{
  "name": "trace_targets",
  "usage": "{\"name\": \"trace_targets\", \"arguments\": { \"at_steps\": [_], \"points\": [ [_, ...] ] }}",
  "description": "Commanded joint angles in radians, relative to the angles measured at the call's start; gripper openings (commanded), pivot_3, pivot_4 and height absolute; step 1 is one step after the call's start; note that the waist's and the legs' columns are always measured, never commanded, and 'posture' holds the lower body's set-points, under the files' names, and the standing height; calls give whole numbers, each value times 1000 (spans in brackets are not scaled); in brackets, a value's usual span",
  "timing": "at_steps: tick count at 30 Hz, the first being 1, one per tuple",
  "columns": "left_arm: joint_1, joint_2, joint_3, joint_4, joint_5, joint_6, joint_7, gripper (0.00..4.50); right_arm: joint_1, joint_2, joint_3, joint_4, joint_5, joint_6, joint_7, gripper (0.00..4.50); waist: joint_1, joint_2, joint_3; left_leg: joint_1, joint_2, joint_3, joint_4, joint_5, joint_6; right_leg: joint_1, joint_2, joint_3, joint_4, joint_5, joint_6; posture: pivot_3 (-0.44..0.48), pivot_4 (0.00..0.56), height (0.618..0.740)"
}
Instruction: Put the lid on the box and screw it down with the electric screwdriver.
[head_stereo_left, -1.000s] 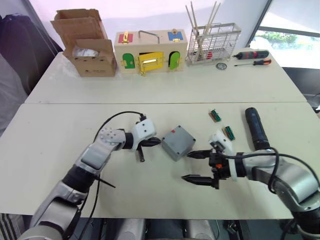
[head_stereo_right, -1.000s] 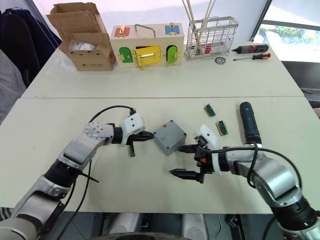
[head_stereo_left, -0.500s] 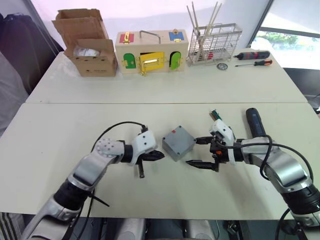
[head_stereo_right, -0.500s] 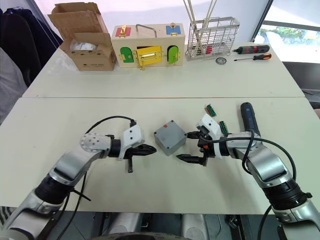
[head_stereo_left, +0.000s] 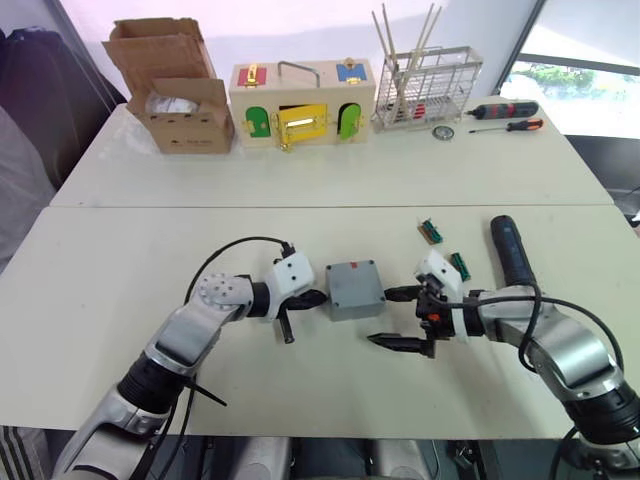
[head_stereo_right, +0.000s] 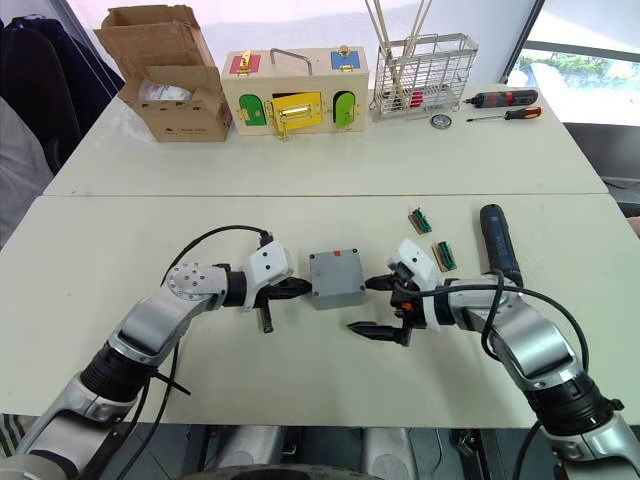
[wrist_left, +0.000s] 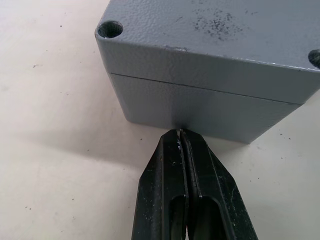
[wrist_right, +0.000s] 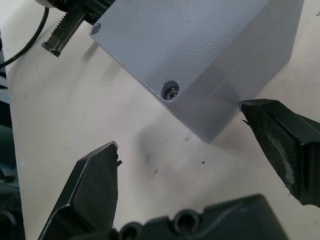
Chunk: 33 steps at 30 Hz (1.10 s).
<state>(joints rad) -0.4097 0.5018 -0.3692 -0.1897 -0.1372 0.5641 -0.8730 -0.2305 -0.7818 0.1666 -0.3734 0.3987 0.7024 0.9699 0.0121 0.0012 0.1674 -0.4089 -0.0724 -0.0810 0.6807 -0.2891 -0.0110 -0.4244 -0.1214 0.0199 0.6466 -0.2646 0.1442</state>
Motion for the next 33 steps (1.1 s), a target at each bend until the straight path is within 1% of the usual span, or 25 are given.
{"name": "trace_targets", "arguments": {
  "at_steps": [1,8,13,17,20,23,24,26,28,30,31,33],
  "points": [
    [-20,-14,13,-9,-8,-24,-2,0,-1,20,-17,-66,40,5,-2,4480,1,0,0,0,0,0,0,0,0,0,0,0,0,0,0,0,150,730],
    [-27,-25,13,1,-4,-26,7,0,1,28,-21,-91,50,38,-11,4480,1,0,0,0,0,0,0,0,0,0,0,0,0,0,0,0,150,730],
    [-30,-30,20,4,-3,-26,19,0,26,32,-13,-124,56,55,-19,4480,0,0,0,0,0,0,0,0,0,0,0,0,0,0,0,0,150,730],
    [-34,-20,26,1,-7,-27,12,0,36,13,-13,-127,33,59,-25,4480,1,0,0,0,0,0,0,0,0,0,0,0,0,0,0,0,150,730],
    [-33,-7,34,-16,-16,-15,1,0,48,-23,-28,-135,20,56,-21,4480,2,0,0,0,0,0,0,0,0,0,0,0,0,0,0,0,150,730],
    [-22,36,52,-67,-49,11,-43,0,48,-81,-120,-118,25,72,-32,4480,1,0,0,0,0,0,0,0,0,0,0,0,0,0,0,0,150,730],
    [-14,58,61,-88,-63,18,-61,0,41,-101,-175,-106,41,90,-37,4480,0,0,0,0,0,0,0,0,0,0,0,0,0,0,0,0,150,730],
    [-2,102,96,-129,-97,38,-89,0,18,-134,-331,-71,113,161,-39,4480,1,0,0,0,0,0,0,0,0,0,0,0,0,0,0,0,150,730],
    [4,144,131,-162,-135,63,-115,0,-1,-147,-460,-43,198,233,-38,4480,0,0,0,0,0,0,0,0,0,0,0,0,0,0,0,0,150,730],
    [5,182,163,-194,-177,88,-144,0,-12,-143,-526,-9,227,248,-51,4480,1,0,0,0,0,0,-1,-1,2,0,0,0,0,0,0,0,150,730],
    [-3,198,180,-203,-195,96,-157,0,-28,-125,-539,26,216,225,-75,4480,1,0,0,0,1,0,-1,-2,2,0,0,0,0,0,0,0,150,730],
    [-32,201,207,-203,-223,108,-159,0,-63,-75,-539,91,184,171,-135,4480,0,-1,0,0,1,0,-1,-3,5,0,0,0,-1,0,0,0,150,730]
  ]
}}
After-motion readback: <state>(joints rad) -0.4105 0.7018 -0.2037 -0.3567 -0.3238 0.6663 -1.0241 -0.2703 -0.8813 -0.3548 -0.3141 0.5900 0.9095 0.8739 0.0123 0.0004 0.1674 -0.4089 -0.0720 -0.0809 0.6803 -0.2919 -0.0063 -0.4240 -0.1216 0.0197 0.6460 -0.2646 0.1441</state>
